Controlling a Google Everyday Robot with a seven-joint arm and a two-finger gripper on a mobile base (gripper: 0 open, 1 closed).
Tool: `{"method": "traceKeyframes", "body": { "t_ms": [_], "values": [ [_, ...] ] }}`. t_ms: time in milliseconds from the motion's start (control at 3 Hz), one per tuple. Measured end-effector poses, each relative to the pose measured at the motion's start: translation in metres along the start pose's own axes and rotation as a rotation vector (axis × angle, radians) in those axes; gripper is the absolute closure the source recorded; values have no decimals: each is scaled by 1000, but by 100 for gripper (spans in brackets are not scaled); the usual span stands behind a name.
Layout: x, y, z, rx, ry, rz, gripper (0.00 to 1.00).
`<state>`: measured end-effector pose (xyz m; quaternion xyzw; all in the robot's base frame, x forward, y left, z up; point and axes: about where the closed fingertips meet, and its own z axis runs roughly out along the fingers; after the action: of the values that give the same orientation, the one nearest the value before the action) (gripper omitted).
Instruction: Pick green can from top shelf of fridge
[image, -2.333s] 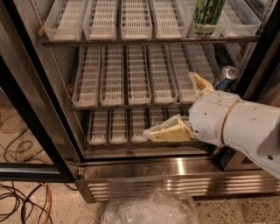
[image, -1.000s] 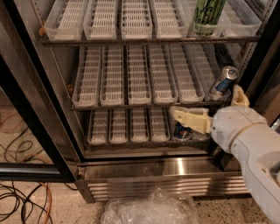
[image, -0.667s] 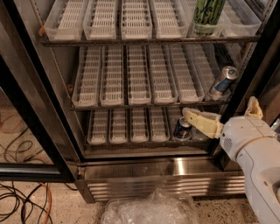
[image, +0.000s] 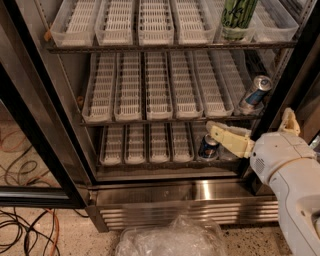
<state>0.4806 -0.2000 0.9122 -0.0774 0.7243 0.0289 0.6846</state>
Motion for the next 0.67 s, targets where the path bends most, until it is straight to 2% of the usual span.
{"method": "traceKeyframes", "body": {
  "t_ms": [333, 667],
  "values": [
    [-12, 11, -8, 11, -73, 28, 0],
    [-20, 30, -12, -1, -154, -20, 0]
  ]
}}
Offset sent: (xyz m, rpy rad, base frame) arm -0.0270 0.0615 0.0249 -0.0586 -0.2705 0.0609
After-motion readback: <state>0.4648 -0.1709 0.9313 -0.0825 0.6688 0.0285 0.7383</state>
